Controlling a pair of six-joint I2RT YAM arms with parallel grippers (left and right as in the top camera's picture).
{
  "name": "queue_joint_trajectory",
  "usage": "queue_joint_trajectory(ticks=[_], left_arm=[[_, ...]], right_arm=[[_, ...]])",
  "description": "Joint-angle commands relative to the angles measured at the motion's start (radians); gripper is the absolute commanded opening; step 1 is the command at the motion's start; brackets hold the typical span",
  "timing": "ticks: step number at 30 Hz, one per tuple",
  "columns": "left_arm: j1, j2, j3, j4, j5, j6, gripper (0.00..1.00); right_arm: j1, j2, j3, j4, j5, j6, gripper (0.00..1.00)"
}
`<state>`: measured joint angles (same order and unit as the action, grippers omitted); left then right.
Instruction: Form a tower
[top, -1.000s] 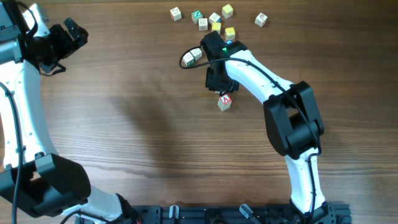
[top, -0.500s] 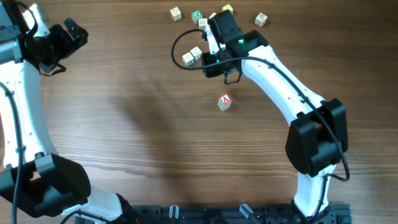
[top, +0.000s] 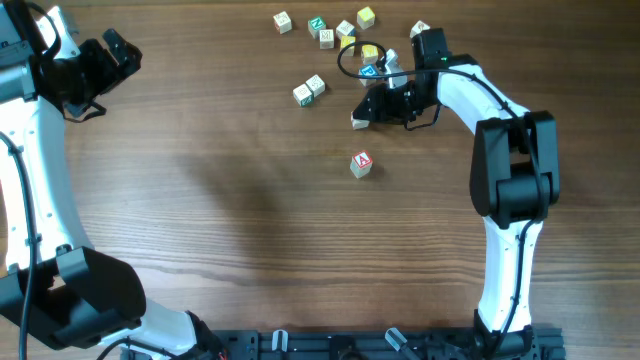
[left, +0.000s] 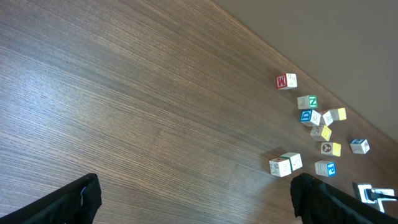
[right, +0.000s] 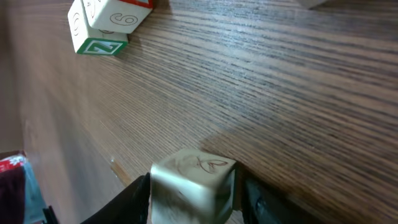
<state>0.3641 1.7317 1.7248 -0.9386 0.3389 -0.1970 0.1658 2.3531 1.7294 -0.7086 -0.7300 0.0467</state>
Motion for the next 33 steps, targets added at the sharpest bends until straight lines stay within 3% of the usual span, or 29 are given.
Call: queue_joint_trajectory(ticks=[1,4,7,8,9,10,13,14,15,16,18,19,25,28,33], left_arm=[[-0.001,0.008,-0.006,0.002,0.001,-0.006,1.00],[-0.001,0.008,-0.006,0.003,0.001,-0.006,1.00],[-0.001,0.008,-0.006,0.003,0.001,-0.006,1.00],[-0.001,0.008,-0.006,0.002,0.001,-0.006,1.00],[-0.001,0.008,-0.006,0.002,0.001,-0.006,1.00],[-0.001,0.008,-0.006,0.002,0.001,-0.006,1.00],[-0.001,0.008,-0.006,0.002,0.001,-0.006,1.00],[-0.001,0.008,-0.006,0.003,0.001,-0.006,1.00],[-0.001,0.008,-0.006,0.003,0.001,-0.006,1.00],[-0.001,0.008,-0.006,0.002,0.001,-0.006,1.00],[-0.001,0.008,-0.006,0.003,0.001,-0.006,1.00],[-0.001,0.008,-0.006,0.002,0.001,-0.006,1.00],[-0.001,0.008,-0.006,0.003,0.001,-0.006,1.00],[-0.001,0.008,-0.006,0.002,0.001,-0.006,1.00],[-0.001,0.008,-0.006,0.003,0.001,-0.006,1.00]], right_arm=[[-0.027,0.030,-0.034,-0.001,0.190,0.000,0.60],[-0.063,0.030,-0.047,-0.020,0.364,0.068,0.61],[-0.055,0.030,-0.047,-0.032,0.305,0.063,0.62],[-0.048,0.029,-0.047,-0.072,0.251,0.146,0.62],[-0.048,0.029,-0.044,-0.131,0.246,0.315,0.76],[-0.048,0.027,-0.032,-0.187,0.209,0.430,1.00],[-0.057,0.018,-0.014,-0.234,0.163,0.583,1.00],[-0.056,0.018,-0.015,-0.239,0.084,0.739,1.00],[-0.054,0.018,-0.015,-0.222,-0.011,0.745,0.93],[-0.045,0.018,-0.012,-0.214,-0.033,0.789,0.79],[-0.005,0.018,-0.010,-0.229,0.087,1.069,0.80],[0.015,0.018,-0.001,-0.226,0.135,1.142,0.81],[0.111,0.018,0.186,-0.348,0.441,1.249,0.92],[0.122,0.018,0.274,-0.416,0.461,1.268,0.92],[0.171,0.018,0.341,-0.420,0.462,1.422,0.92]])
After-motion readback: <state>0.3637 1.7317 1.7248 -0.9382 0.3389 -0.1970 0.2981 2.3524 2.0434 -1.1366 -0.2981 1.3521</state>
